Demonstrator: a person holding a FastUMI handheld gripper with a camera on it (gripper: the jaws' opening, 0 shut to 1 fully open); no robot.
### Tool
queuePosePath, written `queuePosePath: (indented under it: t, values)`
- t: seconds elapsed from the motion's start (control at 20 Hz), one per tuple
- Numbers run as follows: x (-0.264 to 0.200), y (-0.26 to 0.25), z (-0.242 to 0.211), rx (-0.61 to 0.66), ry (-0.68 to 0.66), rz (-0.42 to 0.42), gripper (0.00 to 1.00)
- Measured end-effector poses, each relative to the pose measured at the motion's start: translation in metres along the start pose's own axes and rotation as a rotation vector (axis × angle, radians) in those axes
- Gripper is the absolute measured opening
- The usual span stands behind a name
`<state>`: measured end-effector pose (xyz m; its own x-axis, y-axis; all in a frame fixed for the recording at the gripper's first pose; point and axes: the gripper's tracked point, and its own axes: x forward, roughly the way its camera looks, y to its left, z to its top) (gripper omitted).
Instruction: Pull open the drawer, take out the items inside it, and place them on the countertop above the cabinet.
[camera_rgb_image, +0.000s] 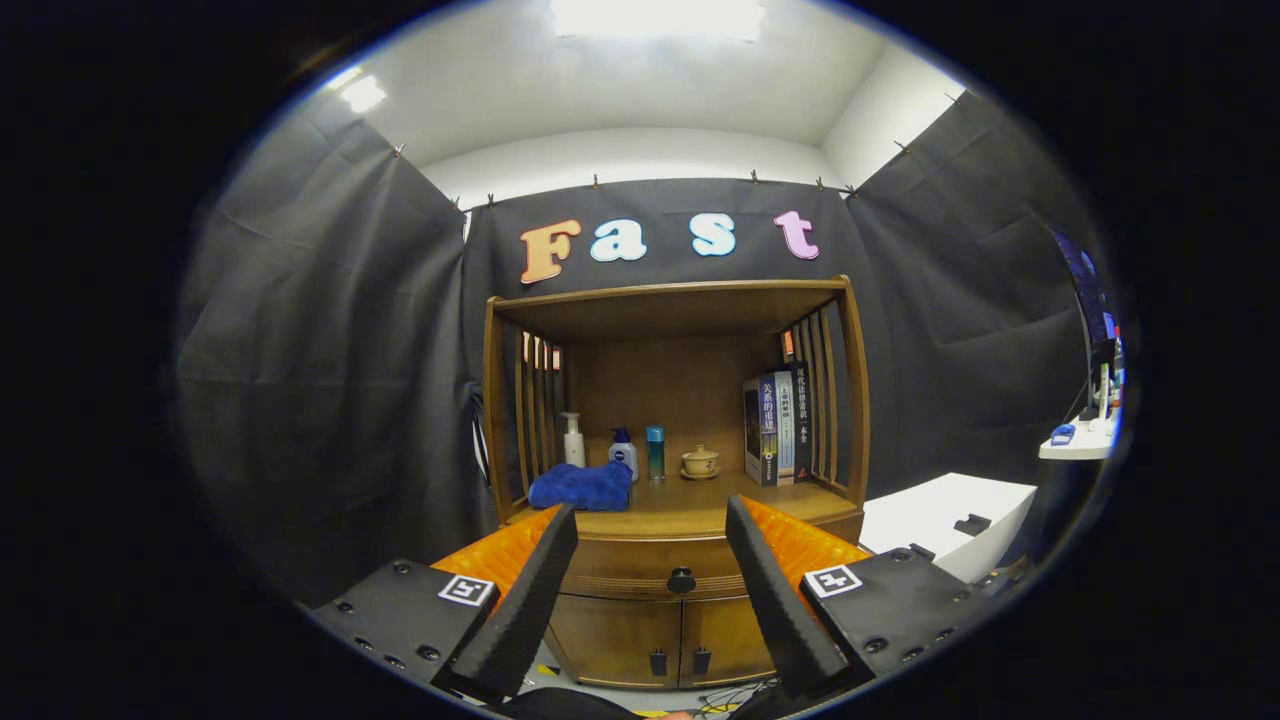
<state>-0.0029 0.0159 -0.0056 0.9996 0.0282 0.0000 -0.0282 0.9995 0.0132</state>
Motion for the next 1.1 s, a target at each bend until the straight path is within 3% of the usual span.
queuePosePath:
  t: [0.7,1.1]
  values:
    - [0.003,-0.006,0.000,0.018,0.002,0.002,0.97]
    - [0.078,-0.030,-0.031,-0.015,-0.009,-0.056,0.97]
